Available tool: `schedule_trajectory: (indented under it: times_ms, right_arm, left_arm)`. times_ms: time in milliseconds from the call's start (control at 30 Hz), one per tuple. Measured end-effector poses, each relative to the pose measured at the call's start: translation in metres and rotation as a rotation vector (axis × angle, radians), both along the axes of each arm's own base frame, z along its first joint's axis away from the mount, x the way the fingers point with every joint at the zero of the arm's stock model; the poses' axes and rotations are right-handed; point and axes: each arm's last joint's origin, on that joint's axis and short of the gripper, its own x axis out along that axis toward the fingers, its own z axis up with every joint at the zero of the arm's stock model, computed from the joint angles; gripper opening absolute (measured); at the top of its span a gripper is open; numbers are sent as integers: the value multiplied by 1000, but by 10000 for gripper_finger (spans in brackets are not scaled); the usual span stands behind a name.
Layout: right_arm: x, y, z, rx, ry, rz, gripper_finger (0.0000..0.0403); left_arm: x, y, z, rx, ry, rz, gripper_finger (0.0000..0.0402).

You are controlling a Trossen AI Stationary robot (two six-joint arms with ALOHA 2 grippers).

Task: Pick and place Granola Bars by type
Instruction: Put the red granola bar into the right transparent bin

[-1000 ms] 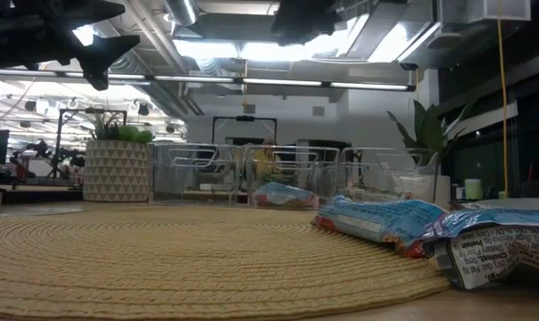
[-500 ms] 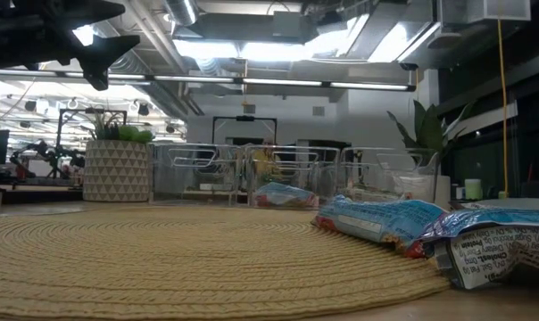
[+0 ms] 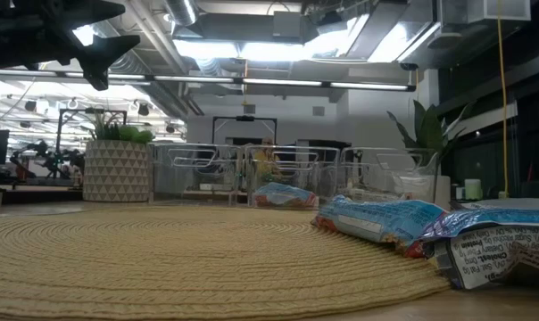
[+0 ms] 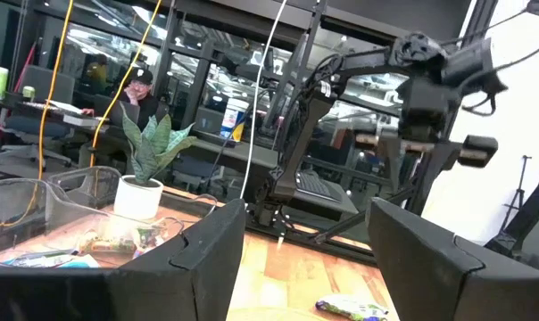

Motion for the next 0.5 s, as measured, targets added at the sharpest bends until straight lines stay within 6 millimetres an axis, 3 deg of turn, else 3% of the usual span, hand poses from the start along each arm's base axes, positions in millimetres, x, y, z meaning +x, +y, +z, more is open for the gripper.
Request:
schedule_trajectory:
  times_ms: [500]
  right_arm:
    - [-29,29,-83,176,226,-285,160]
  left_arm:
    - [0,0,0,0,0,0,226]
